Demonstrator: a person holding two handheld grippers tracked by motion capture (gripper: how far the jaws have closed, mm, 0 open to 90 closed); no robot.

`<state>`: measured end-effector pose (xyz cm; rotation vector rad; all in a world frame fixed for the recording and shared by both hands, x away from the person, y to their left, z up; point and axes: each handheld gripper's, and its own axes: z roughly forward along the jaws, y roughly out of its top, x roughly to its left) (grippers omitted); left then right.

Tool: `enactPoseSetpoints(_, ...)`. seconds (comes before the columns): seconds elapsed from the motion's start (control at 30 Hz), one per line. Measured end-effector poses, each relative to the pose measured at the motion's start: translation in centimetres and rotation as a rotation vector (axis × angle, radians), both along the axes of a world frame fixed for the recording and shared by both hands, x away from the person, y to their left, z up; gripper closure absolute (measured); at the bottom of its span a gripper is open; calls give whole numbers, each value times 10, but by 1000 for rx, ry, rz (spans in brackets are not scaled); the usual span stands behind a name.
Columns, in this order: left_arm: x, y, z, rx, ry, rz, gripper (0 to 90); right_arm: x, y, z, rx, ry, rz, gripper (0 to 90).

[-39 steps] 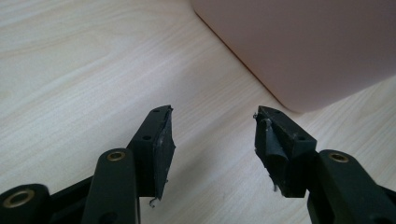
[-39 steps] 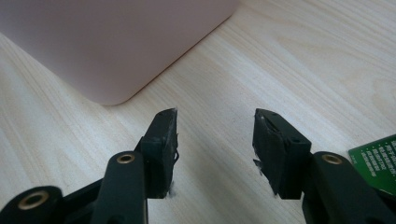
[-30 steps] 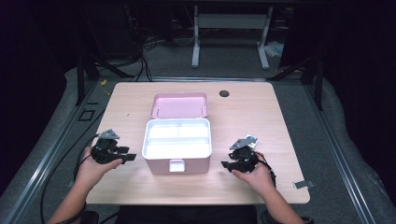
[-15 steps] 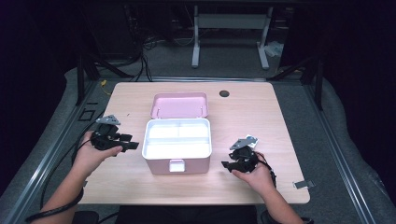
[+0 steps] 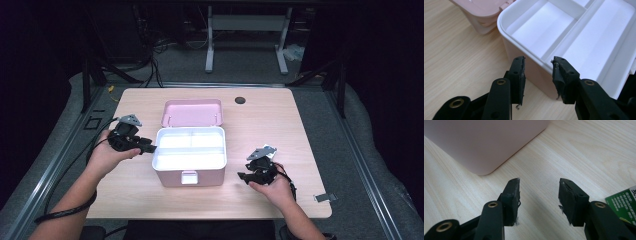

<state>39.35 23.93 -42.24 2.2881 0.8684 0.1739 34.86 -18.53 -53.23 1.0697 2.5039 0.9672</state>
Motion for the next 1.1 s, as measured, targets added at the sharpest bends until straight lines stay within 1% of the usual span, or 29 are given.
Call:
enactPoseSetpoints(0.1, 2, -5, 3, 5, -1, -10, 635, 0, 0, 0, 5, 1, 2, 512)
enactPoseSetpoints(0.27, 5, -14, 11, 30, -9, -62, 663, 0, 0, 0, 3, 0, 2, 512)
enactPoseSetpoints(0.4, 8, -22, 15, 43, -11, -87, 703, 0, 0, 0, 7, 0, 0, 512)
enactPoseSetpoints(0.63, 12, -41, 16, 77, -9, -142, 723, 0, -1, 0, 9, 1, -1, 512)
enactPoseSetpoints(0.77, 13, -50, 17, 85, -2, -167, 732, 0, -1, 0, 13, 3, -1, 512)
enactPoseSetpoints(0.9, 15, -60, 15, 92, 6, -194, 742, 0, -1, 0, 15, 3, 2, 511)
enactPoseSetpoints(0.97, 16, -66, 13, 96, 9, -218, 746, 0, -1, 0, 14, 0, -2, 511)
enactPoseSetpoints(1.03, 16, -73, 12, 113, 12, -237, 753, 0, -1, 1, 13, -1, -1, 511)
enactPoseSetpoints(1.07, 16, -73, 12, 113, 12, -237, 758, 0, -1, 1, 13, -1, -1, 511)
enactPoseSetpoints(1.1, 17, -76, 11, 118, 13, -248, 762, 0, -2, 0, 12, -2, -2, 511)
